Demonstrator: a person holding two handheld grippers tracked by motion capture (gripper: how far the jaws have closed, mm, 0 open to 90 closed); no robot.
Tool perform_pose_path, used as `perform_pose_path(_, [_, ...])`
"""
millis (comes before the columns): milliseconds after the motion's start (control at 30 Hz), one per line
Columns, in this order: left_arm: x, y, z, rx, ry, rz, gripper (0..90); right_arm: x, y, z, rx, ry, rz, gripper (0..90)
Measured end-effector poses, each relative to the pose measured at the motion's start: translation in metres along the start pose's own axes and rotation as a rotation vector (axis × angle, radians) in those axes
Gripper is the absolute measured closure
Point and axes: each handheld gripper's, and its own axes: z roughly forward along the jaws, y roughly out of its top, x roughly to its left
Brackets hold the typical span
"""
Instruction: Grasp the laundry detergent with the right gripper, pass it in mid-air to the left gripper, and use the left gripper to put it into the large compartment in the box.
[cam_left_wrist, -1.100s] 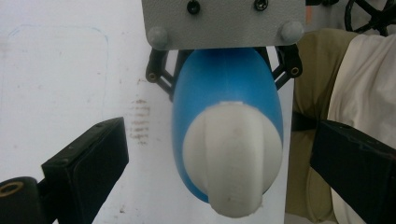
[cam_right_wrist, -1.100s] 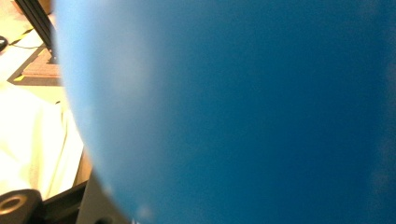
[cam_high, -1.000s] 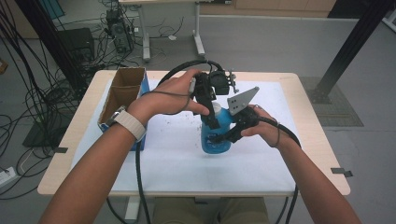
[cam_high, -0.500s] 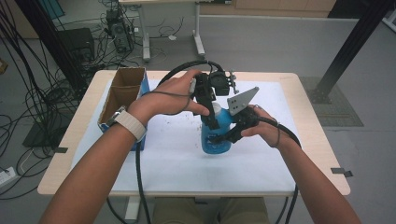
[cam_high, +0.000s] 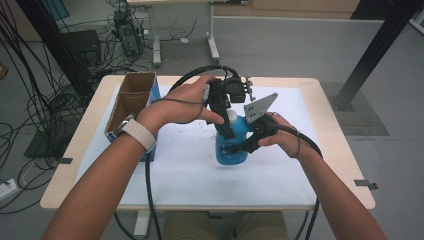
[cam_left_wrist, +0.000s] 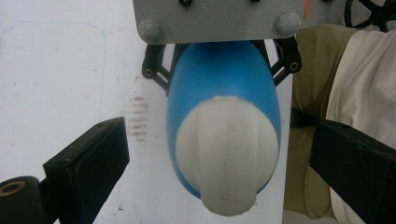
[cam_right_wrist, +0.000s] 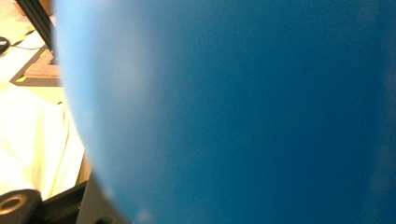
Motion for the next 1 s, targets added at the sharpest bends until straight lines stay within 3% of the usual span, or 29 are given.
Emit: perform_pose_path(1000, [-0.0002, -0.0007, -0.0006, 0.001, 0.001, -0.005, 5.4, -0.0006, -0.0006, -0.0005, 0.001, 0.001, 0.009, 43.5])
